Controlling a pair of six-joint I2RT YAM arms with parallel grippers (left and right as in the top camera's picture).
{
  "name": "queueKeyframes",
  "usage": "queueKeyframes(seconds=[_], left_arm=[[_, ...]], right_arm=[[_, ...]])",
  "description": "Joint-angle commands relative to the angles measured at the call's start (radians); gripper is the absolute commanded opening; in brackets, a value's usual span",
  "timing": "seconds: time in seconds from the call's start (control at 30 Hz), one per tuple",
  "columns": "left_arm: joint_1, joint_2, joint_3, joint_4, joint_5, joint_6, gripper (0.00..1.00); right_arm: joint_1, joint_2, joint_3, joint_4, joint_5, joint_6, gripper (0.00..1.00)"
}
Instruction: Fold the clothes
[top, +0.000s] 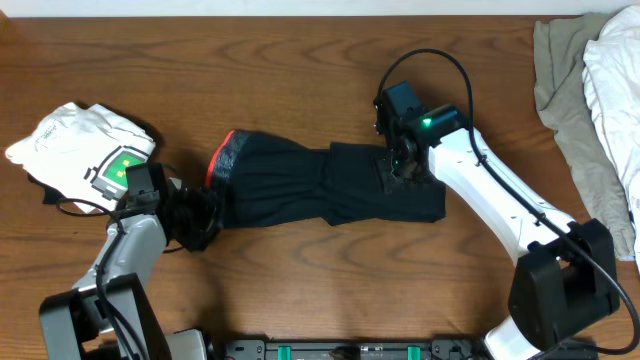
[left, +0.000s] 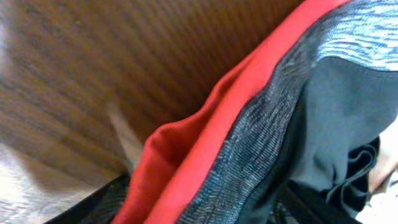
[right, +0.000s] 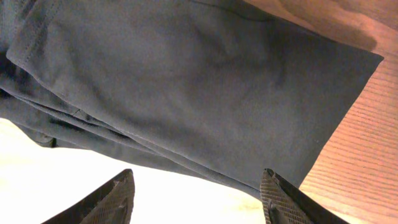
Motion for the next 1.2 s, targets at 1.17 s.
queueKeyframes(seconds=[1.17], left_arm=[[0.026,0.035,-0.04,0.125,0.036,-0.051,0.75]], right_arm=[[-0.007,0.013,-0.008,0.011,0.014,-0.015,0.63]])
